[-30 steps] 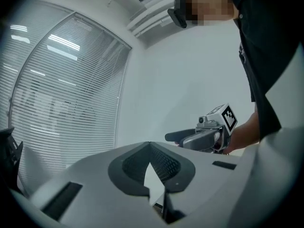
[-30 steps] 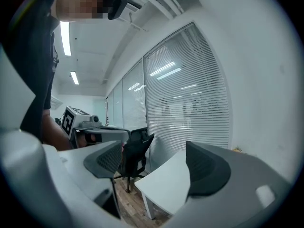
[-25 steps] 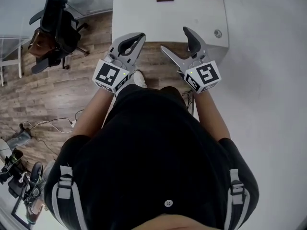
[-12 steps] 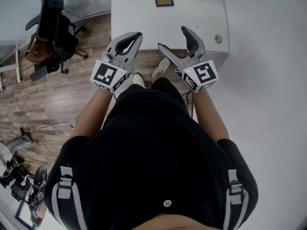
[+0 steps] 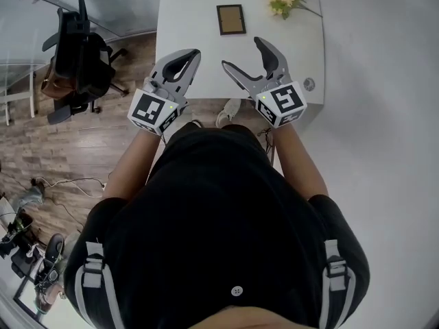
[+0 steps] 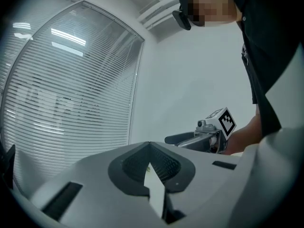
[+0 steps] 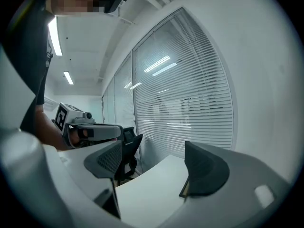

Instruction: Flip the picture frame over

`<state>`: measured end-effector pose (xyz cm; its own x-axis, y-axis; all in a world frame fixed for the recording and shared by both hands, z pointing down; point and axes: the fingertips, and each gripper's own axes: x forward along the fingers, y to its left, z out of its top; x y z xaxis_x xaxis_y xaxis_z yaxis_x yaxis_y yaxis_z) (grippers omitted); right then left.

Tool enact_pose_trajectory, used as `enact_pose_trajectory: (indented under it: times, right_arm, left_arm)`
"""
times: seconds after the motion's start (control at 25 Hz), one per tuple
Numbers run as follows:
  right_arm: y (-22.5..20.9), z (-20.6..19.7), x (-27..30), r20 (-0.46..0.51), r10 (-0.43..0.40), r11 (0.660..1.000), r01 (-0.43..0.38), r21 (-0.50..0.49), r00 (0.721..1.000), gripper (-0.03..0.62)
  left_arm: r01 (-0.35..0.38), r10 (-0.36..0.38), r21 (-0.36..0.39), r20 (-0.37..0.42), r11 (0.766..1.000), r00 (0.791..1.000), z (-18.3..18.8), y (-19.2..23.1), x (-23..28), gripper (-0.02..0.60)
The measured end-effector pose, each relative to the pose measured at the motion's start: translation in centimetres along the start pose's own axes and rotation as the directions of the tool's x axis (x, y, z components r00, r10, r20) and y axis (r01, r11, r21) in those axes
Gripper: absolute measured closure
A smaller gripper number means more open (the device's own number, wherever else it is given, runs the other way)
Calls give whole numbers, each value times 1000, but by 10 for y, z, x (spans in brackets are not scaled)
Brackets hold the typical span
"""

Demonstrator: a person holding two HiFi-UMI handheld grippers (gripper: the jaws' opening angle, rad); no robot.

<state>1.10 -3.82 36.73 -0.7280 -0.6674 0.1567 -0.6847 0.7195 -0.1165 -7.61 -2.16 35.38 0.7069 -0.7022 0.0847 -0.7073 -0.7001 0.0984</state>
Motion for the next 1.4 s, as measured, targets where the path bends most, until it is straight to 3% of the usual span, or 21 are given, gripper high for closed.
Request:
enact_pose_trajectory:
  times: [0.36, 0.6, 1.2, 1.4]
  right_arm:
    - [-81, 14, 25, -65, 38, 999, -36, 33, 997, 174]
    - [-110, -5, 55, -127, 38, 998, -31, 54, 991, 174]
    - [-150, -58, 133, -240, -111, 984, 140, 108, 964, 174]
    - [-156, -83, 145, -285, -146, 977, 184, 111, 947, 174]
  left_arm:
    - [-29, 29, -4, 22, 1000, 999, 35, 14, 72, 575]
    - [-66, 66, -22, 2, 998, 998, 24, 41, 99, 575]
    - [19, -20, -31, -17, 999, 1000, -21, 119, 129, 575]
    - [12, -14, -58, -36, 998, 999, -40, 136, 139, 575]
